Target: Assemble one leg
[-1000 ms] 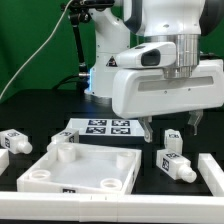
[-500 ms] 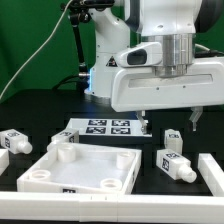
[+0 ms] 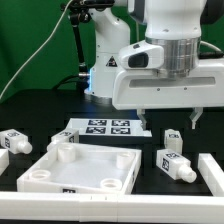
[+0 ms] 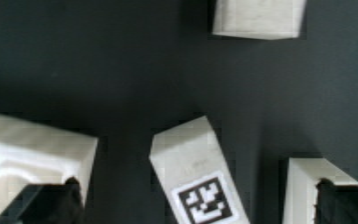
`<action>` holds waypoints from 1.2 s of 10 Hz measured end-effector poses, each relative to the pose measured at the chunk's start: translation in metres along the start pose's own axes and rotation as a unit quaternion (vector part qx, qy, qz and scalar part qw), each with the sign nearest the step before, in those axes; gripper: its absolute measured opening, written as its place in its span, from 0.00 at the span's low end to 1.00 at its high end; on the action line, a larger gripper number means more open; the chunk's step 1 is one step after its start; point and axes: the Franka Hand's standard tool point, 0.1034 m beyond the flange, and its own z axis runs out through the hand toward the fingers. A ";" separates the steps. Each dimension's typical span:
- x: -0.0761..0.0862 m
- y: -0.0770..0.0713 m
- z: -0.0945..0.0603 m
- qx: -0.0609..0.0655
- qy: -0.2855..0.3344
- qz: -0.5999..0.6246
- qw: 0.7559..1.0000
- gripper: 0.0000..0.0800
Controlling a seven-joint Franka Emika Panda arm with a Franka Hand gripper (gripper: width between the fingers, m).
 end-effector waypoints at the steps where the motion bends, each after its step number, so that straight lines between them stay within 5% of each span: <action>1: -0.006 -0.004 0.003 -0.005 -0.044 0.016 0.999 0.81; 6: -0.003 -0.002 0.020 -0.006 -0.176 0.015 0.984 0.81; 12: -0.018 -0.008 0.038 -0.011 -0.351 0.015 0.936 0.81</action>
Offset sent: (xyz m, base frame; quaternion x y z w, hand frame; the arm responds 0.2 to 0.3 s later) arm 0.0009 0.0032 -0.0130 0.0088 -0.1191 0.0030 0.9928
